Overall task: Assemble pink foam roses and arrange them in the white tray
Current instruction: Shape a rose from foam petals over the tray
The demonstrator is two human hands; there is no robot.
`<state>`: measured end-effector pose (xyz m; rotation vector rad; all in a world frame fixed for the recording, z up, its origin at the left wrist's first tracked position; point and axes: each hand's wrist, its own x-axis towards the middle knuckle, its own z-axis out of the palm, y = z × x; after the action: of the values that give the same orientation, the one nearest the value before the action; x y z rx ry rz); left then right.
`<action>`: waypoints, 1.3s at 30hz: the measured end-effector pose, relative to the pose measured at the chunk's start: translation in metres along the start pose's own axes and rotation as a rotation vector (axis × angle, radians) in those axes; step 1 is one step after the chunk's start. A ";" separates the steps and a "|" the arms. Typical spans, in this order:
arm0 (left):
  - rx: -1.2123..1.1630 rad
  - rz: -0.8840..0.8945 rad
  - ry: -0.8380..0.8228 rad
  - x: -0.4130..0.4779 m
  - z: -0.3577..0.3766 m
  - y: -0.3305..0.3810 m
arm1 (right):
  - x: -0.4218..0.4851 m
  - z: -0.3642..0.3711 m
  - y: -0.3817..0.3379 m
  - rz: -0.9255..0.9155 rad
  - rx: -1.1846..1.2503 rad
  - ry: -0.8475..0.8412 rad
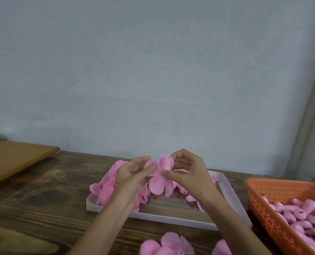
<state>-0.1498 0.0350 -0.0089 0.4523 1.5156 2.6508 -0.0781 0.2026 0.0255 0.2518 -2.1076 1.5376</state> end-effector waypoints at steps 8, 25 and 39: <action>0.134 0.136 0.083 -0.008 0.007 -0.004 | -0.003 0.007 -0.002 -0.020 -0.042 -0.079; 0.263 0.258 -0.063 -0.018 0.013 0.013 | -0.006 0.010 -0.008 0.041 0.114 -0.060; 0.094 0.033 -0.060 -0.003 0.002 -0.003 | -0.005 -0.007 -0.018 0.008 0.108 0.006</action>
<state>-0.1467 0.0378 -0.0109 0.5627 1.6348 2.5729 -0.0642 0.2023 0.0399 0.2762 -2.0255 1.6575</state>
